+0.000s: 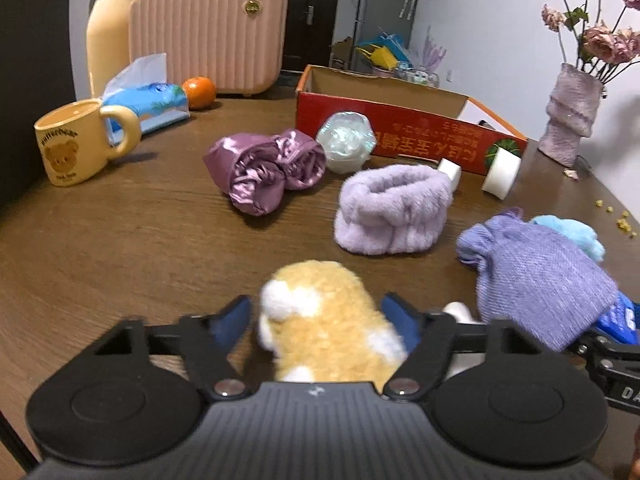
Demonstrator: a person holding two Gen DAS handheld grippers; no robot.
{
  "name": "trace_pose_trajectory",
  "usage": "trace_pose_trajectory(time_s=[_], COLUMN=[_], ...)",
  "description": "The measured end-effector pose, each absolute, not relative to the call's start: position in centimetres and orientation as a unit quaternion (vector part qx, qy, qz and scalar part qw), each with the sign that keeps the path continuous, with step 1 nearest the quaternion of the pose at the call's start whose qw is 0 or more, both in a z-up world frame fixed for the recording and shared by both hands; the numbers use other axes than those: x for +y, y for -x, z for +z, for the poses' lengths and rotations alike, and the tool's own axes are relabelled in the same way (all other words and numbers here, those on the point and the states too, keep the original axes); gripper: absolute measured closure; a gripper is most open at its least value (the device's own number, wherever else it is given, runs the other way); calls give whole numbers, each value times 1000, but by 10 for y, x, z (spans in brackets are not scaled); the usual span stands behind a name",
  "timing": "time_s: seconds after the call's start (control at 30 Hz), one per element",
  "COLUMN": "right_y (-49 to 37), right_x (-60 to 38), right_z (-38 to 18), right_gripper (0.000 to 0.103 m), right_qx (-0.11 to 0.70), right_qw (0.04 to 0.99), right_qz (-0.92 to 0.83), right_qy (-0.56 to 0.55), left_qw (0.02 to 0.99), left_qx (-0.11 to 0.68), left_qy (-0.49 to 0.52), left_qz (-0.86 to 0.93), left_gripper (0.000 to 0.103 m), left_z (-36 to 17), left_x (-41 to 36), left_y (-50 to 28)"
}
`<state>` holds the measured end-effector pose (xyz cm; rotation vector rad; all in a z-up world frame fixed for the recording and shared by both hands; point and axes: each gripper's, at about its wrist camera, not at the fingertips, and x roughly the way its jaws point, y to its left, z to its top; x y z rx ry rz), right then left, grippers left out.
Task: Organize soft objects
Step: 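Grasp the blue tissue pack with the right tool while the left tool grasps the plush sheep, then carry the tissue pack in the right tool while the left tool carries the sheep toward the box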
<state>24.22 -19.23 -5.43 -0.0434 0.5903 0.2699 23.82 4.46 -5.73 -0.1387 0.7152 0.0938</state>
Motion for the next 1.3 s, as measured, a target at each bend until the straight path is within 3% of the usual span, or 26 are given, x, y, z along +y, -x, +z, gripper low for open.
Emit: trace_pose_trajectory(time_s=[0.2,1.3], right_y=[-234,-215], right_x=[-194,-205], right_z=[-53,-12], right_gripper=[17,17], right_qx=[288,222], right_qw=[949,968], right_qz=[130,113], right_qy=[20,15], left_qw=[935,970], left_qx=[345,237], left_qy=[68,44], left_qz=[40,24], left_gripper=[50,51], left_z=[-56,-8], left_x=[42,35], left_y=[-231,-202])
